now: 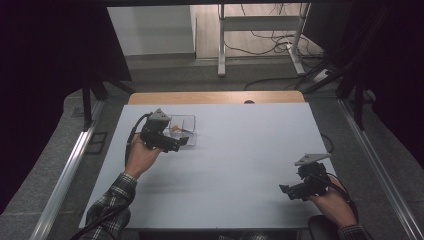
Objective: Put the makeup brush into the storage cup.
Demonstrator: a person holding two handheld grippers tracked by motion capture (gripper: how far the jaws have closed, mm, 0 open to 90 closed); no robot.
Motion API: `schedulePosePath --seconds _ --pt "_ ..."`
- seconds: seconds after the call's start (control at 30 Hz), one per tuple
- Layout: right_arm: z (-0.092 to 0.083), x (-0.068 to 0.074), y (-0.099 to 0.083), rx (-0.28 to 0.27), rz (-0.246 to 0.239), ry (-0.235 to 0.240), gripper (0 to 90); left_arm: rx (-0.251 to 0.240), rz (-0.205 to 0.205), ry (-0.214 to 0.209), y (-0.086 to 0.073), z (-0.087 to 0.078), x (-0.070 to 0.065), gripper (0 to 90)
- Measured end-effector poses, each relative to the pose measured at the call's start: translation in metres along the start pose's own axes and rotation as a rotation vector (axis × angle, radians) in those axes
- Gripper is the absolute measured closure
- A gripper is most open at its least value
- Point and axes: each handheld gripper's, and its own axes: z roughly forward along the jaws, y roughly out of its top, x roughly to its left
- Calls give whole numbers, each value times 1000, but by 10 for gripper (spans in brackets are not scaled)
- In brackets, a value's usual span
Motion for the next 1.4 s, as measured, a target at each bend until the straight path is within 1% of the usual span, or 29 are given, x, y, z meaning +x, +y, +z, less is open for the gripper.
schedulePosePath --seconds 0.1,0.3,0.33,0.43,0.5,0.67,0.87,1.03,1.07,1.13,1.23,1.4 --pt "0 0 0 -1 -2 1 0 -1 2 4 -1 0 -2 0" --pt "0 0 0 1 -4 2 0 7 9 -9 -5 -1 -7 0" --pt "0 0 0 1 -4 2 0 7 3 -9 -6 -1 -8 0" --pt "0 0 0 1 -4 3 0 4 0 -14 -9 -3 -9 0" --pt "0 0 0 1 -5 4 0 7 3 -9 -10 -5 -10 0" --pt "0 1 0 3 -6 5 0 8 -9 -14 -15 -9 -11 0" --pt "0 1 0 3 -8 6 0 8 -8 -17 -19 -12 -14 0" --pt "0 1 0 1 -5 5 0 1 -7 -33 -21 -16 -16 0" --pt "0 1 0 1 -5 5 0 1 -12 -35 -22 -16 -17 0" --pt "0 1 0 -1 -5 6 0 1 -7 -37 -24 -17 -18 0" --pt "0 1 0 -3 -6 5 0 3 -13 -41 -29 -18 -19 0" --pt "0 0 0 -3 -6 6 0 8 -10 -41 -35 -21 -21 0"
